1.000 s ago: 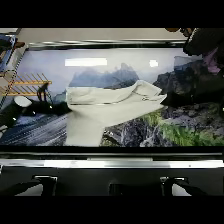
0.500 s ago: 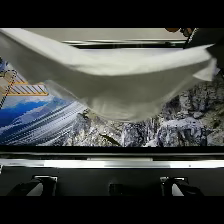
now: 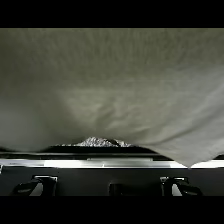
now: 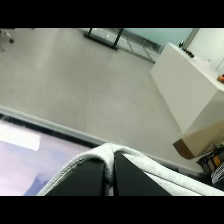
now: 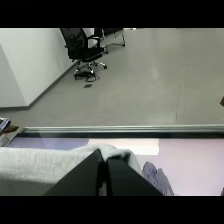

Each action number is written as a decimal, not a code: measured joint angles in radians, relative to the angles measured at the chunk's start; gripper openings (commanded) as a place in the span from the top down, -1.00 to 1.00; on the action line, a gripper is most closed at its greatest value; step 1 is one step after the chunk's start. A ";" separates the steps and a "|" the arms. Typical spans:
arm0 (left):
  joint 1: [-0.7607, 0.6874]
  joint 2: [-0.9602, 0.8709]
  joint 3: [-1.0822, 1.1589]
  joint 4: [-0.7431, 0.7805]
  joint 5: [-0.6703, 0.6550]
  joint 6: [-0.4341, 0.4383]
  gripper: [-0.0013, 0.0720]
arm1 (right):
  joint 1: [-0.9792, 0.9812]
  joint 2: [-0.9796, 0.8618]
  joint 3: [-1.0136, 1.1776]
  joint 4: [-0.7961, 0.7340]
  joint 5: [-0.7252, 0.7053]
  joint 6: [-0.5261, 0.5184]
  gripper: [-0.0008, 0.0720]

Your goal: Fold the clothes and pants, and hang the long-sleeved shirts on hangers.

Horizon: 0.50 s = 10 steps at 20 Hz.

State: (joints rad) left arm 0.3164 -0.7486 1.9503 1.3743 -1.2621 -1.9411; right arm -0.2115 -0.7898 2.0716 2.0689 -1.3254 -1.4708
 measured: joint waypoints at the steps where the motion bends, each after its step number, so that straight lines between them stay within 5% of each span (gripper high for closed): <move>1: 0.000 -0.016 -0.022 -0.011 -0.035 0.004 0.92 | 0.000 -0.042 0.002 -0.008 -0.019 0.010 0.88; 6: -0.020 -0.161 -0.262 -0.069 -0.060 0.098 0.92 | 0.001 -0.335 -0.040 0.015 -0.117 0.035 0.88; 10: -0.067 -0.374 -0.473 -0.079 0.132 0.155 0.92 | 0.001 -0.628 -0.099 0.034 -0.137 0.031 0.88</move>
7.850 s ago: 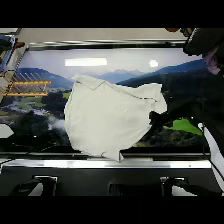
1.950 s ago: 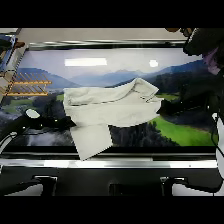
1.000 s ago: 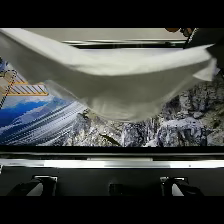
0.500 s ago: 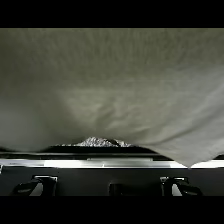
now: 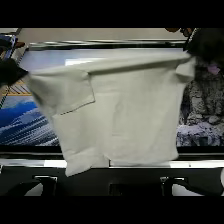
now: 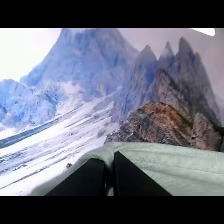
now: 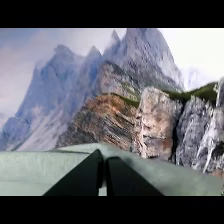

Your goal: Fold the clothes and pants, and hang the long-sleeved shirts on hangers.

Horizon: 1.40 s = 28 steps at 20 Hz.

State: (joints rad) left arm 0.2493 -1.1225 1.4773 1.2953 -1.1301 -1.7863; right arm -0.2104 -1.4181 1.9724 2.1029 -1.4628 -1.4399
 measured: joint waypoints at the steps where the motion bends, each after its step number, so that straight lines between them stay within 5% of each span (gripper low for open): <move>1: -0.014 -0.063 -0.026 -0.002 0.053 0.008 0.92 | 0.000 -0.074 -0.009 0.000 0.003 -0.006 0.88; 9: -0.138 -0.580 0.106 0.006 0.349 0.026 0.92 | 0.024 -0.531 -0.028 0.031 0.311 -0.041 0.87; 10: -0.149 -0.630 0.140 0.007 0.357 0.026 0.90 | 0.031 -0.557 -0.028 0.038 0.348 -0.042 0.75; 13: -0.167 -0.726 0.205 -0.003 0.359 0.025 0.42 | 0.044 -0.608 -0.029 0.046 0.425 -0.044 0.15; 14: -0.169 -0.742 0.219 -0.006 0.354 0.026 0.42 | 0.043 -0.613 -0.029 0.048 0.435 -0.045 -0.02; 15: -0.165 -0.752 0.232 -0.008 0.337 0.026 0.42 | 0.039 -0.612 -0.029 0.048 0.433 -0.045 -0.22; 17: -0.142 -0.754 0.260 -0.009 0.280 0.035 0.27 | 0.015 -0.593 -0.029 0.041 0.400 -0.051 -0.29; 18: -0.126 -0.748 0.270 -0.010 0.239 0.048 -0.45 | -0.007 -0.575 -0.029 0.038 0.369 -0.061 -0.29; 19: -0.106 -0.735 0.279 -0.010 0.198 0.066 -0.79 | -0.032 -0.556 -0.029 0.034 0.331 -0.077 -0.29; 28: 0.047 -0.507 0.193 -0.007 -0.161 0.222 -0.78 | -0.332 -0.344 -0.191 0.048 -0.012 -0.279 -0.19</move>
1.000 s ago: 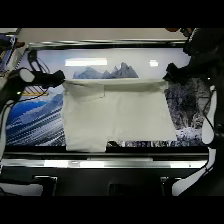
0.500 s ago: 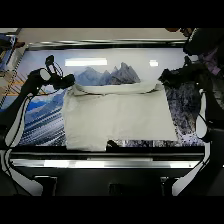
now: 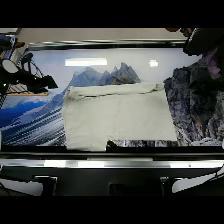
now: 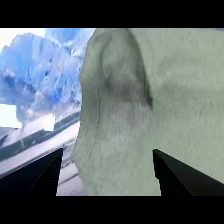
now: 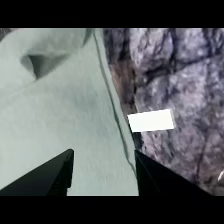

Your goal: Fold the clothes and pants, and hang the long-sleeved shirts on hangers.

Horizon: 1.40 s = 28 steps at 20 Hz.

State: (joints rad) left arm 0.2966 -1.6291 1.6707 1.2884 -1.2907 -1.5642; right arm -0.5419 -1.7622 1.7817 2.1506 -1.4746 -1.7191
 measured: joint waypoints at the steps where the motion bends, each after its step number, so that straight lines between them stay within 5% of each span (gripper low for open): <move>1: 0.015 0.042 -0.051 0.000 -0.011 0.010 -0.78 | -0.029 0.029 -0.074 0.002 -0.018 -0.018 -0.20; 7: 0.129 0.371 -0.472 0.001 -0.003 0.034 -0.78 | -0.130 0.167 -0.545 0.004 -0.025 -0.163 -0.20; 12: 0.210 0.558 -0.721 -0.019 0.023 0.038 -0.78 | -0.143 0.197 -0.695 -0.011 0.005 -0.235 -0.20; 28: 0.239 0.616 -0.867 -0.119 0.086 0.061 -0.78 | -0.110 0.204 -0.818 -0.096 0.033 -0.245 -0.21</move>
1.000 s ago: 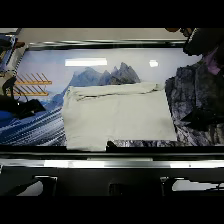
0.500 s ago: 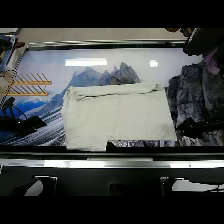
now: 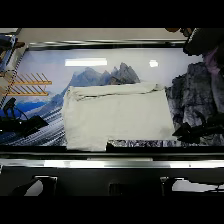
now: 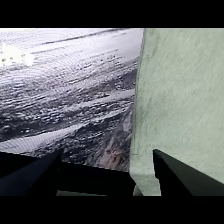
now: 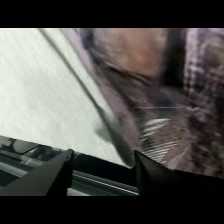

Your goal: Fold the clothes and pants, and hang the long-sleeved shirts on hangers.

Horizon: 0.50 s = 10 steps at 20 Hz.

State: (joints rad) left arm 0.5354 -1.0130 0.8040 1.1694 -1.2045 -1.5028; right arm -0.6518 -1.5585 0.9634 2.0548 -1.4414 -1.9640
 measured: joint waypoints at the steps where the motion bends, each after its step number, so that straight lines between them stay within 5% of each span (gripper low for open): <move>1: 0.000 0.000 0.000 0.000 0.000 0.000 -0.78 | 0.000 0.000 -0.013 0.007 0.003 -0.004 -0.19; 3: 0.000 -0.001 0.000 -0.001 0.000 0.000 -0.78 | 0.000 0.001 -0.031 0.014 0.014 -0.009 -0.03; 8: 0.000 -0.028 -0.014 -0.011 0.002 0.008 -0.78 | 0.000 0.000 -0.052 0.010 0.060 -0.018 0.84; 10: 0.000 -0.043 -0.040 -0.024 0.005 0.028 -0.78 | 0.000 0.000 -0.054 0.015 0.067 -0.021 0.88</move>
State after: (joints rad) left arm 0.5354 -1.0565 0.7643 1.1458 -1.1995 -1.4746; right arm -0.6518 -1.5589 0.9096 2.0697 -1.3743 -1.9846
